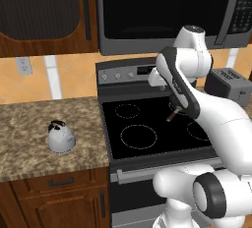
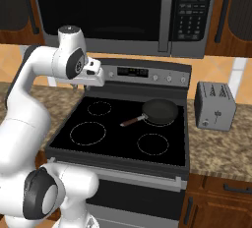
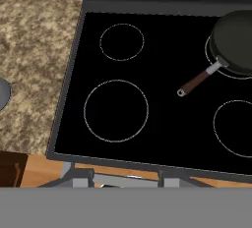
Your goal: Pick the kettle from the counter and place it on a stove burner. Then turn the burner on.
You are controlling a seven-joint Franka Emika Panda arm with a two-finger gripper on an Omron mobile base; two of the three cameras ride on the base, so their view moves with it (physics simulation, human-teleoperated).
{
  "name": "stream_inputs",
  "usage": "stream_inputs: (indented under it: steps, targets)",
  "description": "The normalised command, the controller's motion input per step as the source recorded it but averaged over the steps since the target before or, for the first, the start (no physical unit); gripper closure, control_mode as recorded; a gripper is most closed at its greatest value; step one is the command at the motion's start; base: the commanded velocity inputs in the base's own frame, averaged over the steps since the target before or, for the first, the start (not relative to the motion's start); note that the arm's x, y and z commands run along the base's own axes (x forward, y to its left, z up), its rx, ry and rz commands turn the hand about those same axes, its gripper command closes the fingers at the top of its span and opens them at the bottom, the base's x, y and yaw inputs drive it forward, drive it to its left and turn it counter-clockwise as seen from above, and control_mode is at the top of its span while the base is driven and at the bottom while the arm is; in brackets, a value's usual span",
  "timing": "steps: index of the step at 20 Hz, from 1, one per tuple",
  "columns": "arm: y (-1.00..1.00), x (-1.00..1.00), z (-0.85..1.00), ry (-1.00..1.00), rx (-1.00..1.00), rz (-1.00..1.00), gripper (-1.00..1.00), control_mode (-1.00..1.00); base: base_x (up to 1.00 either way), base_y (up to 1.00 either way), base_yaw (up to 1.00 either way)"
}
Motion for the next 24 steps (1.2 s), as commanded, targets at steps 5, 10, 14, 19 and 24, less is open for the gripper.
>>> stream_inputs:
  steps: [5,10,14,19,24]
  targets:
    - [0.09,-0.07,-0.07,0.03,0.01,0.02,-1.00,-1.00,0.00,0.00,0.00]
    - [0.31,-0.02,-0.14,0.00,0.00,0.14,-1.00,-1.00,0.00,0.00,0.00]
    - [0.92,0.01,-0.10,0.00,0.00,0.14,-1.00,-1.00,0.00,0.00,0.00]
    - [1.00,0.01,-0.22,0.00,0.00,0.14,-1.00,-1.00,0.00,0.00,0.00]
    - [1.00,0.09,-0.32,-0.03,0.00,0.11,-1.00,-1.00,0.00,0.00,0.00]
